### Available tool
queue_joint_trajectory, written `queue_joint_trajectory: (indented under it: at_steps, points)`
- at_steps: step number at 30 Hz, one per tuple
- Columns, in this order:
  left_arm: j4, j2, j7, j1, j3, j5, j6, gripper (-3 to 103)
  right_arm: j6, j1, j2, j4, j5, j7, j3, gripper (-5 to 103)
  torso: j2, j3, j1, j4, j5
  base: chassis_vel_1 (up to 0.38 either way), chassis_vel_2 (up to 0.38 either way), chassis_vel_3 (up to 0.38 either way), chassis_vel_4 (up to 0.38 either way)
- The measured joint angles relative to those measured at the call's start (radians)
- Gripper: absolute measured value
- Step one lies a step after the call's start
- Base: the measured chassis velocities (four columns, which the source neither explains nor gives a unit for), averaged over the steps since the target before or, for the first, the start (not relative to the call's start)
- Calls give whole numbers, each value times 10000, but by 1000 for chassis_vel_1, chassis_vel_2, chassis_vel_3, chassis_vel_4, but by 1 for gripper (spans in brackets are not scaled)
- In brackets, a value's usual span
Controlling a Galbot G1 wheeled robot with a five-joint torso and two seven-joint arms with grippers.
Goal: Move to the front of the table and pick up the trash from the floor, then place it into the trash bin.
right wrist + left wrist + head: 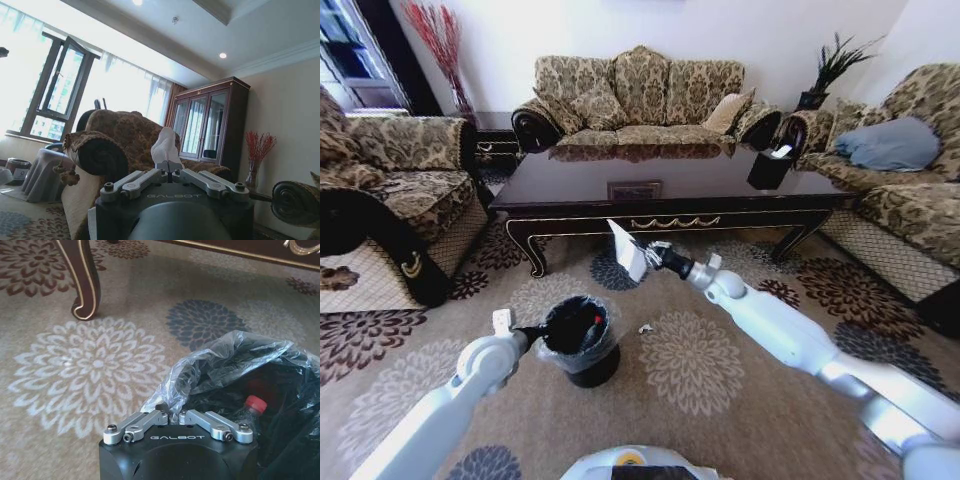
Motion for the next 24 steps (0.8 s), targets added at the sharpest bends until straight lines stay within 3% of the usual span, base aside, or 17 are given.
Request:
queue_joint_trajectory:
  at_steps: [8, 24]
  points:
    - [1102, -466, -2, -1542, 990, -227, -61, 4, 11, 402, 475, 409, 79, 269, -894, 0, 0, 0, 0, 0, -1, 0, 0, 0, 0]
    - [1746, -984, -127, -2770, 1493, -509, -82, 4, 185, -131, 758, 24, -689, 237, -1673, 0, 0, -1, 0, -2, 0, 0, 0, 0, 0]
